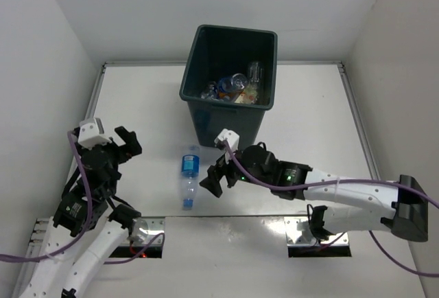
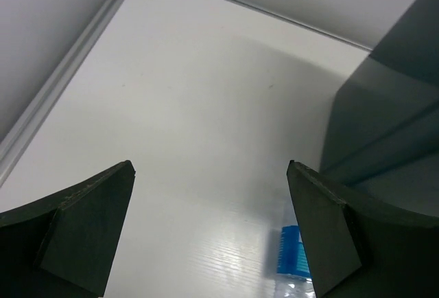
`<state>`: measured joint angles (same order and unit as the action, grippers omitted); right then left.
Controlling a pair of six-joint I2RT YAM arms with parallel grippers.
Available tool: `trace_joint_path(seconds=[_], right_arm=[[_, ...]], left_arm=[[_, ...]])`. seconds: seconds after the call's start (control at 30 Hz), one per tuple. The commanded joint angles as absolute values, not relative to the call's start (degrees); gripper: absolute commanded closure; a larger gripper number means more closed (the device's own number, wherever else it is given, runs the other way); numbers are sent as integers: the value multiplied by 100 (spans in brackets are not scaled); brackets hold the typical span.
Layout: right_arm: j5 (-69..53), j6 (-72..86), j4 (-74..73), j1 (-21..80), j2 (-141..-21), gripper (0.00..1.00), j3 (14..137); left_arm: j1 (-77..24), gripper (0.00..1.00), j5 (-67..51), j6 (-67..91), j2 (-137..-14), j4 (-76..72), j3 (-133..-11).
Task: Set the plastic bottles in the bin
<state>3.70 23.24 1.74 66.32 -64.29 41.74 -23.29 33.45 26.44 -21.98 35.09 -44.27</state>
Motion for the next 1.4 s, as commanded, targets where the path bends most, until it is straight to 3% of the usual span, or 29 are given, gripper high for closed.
trace_joint_path(seconds=[0.0,0.3,0.8,1.23,1.37], right_arm=[[677,2899,756,6723,-6827,0,4166],[-1212,3621,332,5881,-8867,0,5256],[-2065,4324,510,5300,-10792,0,6151],[-1828,4491,264,5300,-11724,0,6565],[-1671,3940,-43,5369,-11848,24,6680]], left_arm=[[-2382,0,3980,2725,-1891,3656,-4368],[-2382,0,4482,3155,-1617,3797,-4210],[-2382,0,4535,3278,-1494,3850,-4104],[-2382,0,4535,3278,-1494,3850,-4104],[-2382,0,4535,3278,-1494,3850,-4104]])
